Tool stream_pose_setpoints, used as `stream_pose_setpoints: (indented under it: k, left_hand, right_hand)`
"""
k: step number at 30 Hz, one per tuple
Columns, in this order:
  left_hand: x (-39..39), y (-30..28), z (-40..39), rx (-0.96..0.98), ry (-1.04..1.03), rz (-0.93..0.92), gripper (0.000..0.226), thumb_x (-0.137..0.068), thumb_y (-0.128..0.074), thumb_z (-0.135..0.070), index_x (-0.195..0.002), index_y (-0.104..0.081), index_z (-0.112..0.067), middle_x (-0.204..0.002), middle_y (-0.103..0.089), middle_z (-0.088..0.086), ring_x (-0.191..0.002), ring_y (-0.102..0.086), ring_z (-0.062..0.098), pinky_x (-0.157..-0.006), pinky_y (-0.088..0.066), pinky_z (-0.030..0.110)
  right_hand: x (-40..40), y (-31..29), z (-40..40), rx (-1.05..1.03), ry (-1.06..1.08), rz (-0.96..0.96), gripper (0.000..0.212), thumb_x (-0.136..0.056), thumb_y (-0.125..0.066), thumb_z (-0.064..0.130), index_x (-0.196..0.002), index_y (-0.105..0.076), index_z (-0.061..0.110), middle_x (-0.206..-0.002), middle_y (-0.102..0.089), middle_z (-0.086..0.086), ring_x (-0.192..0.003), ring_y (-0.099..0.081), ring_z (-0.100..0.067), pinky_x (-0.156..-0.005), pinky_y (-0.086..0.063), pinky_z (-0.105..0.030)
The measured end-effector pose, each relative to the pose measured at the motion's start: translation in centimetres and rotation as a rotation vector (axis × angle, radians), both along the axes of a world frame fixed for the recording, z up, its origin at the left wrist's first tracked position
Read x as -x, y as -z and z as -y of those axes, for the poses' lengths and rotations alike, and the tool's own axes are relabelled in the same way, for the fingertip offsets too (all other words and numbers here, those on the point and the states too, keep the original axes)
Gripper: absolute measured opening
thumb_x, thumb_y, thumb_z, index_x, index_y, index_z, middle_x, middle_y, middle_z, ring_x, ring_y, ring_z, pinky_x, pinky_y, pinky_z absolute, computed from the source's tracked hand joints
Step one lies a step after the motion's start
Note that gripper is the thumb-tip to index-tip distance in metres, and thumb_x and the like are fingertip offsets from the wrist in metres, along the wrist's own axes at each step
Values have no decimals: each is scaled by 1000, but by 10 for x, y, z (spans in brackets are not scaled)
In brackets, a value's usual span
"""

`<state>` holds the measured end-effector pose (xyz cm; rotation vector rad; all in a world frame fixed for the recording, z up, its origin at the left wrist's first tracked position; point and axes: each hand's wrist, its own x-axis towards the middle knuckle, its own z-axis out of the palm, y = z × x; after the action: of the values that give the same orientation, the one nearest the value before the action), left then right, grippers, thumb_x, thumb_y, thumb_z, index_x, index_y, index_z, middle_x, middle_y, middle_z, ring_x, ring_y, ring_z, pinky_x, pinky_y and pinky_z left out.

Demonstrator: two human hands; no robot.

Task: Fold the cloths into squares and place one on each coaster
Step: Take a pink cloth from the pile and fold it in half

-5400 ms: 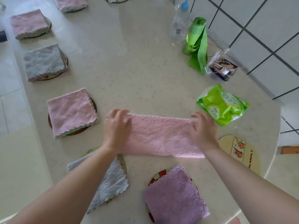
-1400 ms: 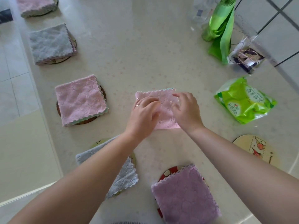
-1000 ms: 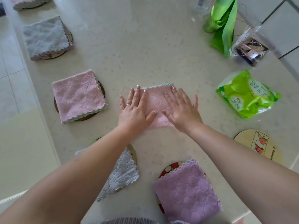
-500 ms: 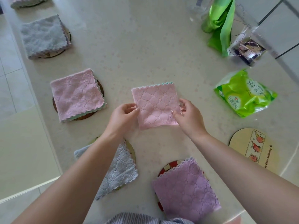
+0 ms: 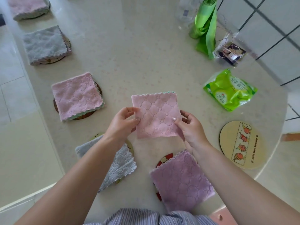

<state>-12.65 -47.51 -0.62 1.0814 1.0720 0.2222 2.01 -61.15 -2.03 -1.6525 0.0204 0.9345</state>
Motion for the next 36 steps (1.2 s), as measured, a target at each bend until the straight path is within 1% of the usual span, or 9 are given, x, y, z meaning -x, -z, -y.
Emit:
stream_pose_setpoints:
  k: [3, 8, 12, 14, 20, 24, 27, 31, 36]
  left_hand:
    - [7, -8, 26, 44, 128, 41, 37, -87, -54, 8, -105, -62, -22, -114, -61, 6, -86, -64, 12, -75, -54, 24]
    - [-3, -18, 83, -82, 302, 9, 44, -85, -58, 5, -99, -62, -37, -110, -63, -1, -88, -65, 10, -80, -53, 27]
    - [-25, -21, 128, -183, 360, -15, 44, -82, -62, 3, -102, -63, -36, -97, -67, -5, -78, -66, 12, -81, -54, 37]
    - [-40, -20, 151, -245, 366, -48, 41, -81, -62, 3, -106, -63, -30, -94, -68, -5, -75, -65, 8, -75, -55, 30]
    - [-95, -10, 226, -489, 421, -157, 34, -83, -62, -7, -110, -63, -27, -90, -64, -1, -57, -54, -2, -57, -42, 8]
    - [-135, 0, 258, -550, 394, -178, 36, -84, -58, -5, -119, -62, -15, -118, -54, 0, -92, -61, 15, -83, -42, 14]
    - [-156, 3, 268, -540, 359, -188, 36, -87, -56, -4, -122, -60, -10, -117, -57, -1, -96, -58, 14, -74, -37, 1]
    - [-165, 11, 269, -468, 269, -215, 39, -88, -47, 2, -122, -60, -12, -122, -61, 5, -110, -56, 12, -82, -35, 6]
    - [-161, 24, 269, -475, 207, -287, 40, -89, -45, 0, -124, -58, -14, -119, -61, 6, -96, -54, 13, -66, -34, 9]
  right_hand:
    - [9, -12, 27, -154, 233, -241, 27, -86, -62, 8, -112, -56, 16, -91, -64, -1, -74, -60, -12, -51, -52, -24]
    - [21, -28, 75, -380, 474, -563, 24, -88, -59, 21, -106, -63, 7, -107, -67, -15, -98, -64, -26, -84, -52, -40]
    - [18, -33, 121, -377, 508, -604, 19, -91, -54, 17, -106, -60, 7, -102, -67, -15, -98, -62, -28, -92, -47, -42]
    - [9, -34, 146, -389, 510, -622, 18, -92, -51, 11, -106, -60, 4, -97, -68, -16, -95, -63, -29, -93, -46, -42]
    - [-45, -31, 216, -403, 537, -603, 26, -92, -43, 2, -112, -59, 5, -89, -70, -13, -96, -63, -26, -91, -47, -37]
    - [-91, -21, 241, -358, 529, -629, 25, -91, -43, 0, -110, -59, 4, -90, -71, -12, -90, -64, -24, -78, -53, -35]
    - [-122, -12, 247, -307, 459, -593, 28, -92, -43, 1, -116, -56, 6, -105, -66, -14, -94, -63, -25, -75, -52, -36]
    - [-148, -1, 246, -111, 215, -343, 17, -94, -48, 8, -108, -57, 14, -102, -63, -7, -85, -62, -17, -71, -53, -32]
    - [-158, 13, 251, 123, 11, -27, 23, -90, -59, 17, -111, -58, 7, -107, -63, -8, -79, -63, -13, -62, -55, -19]
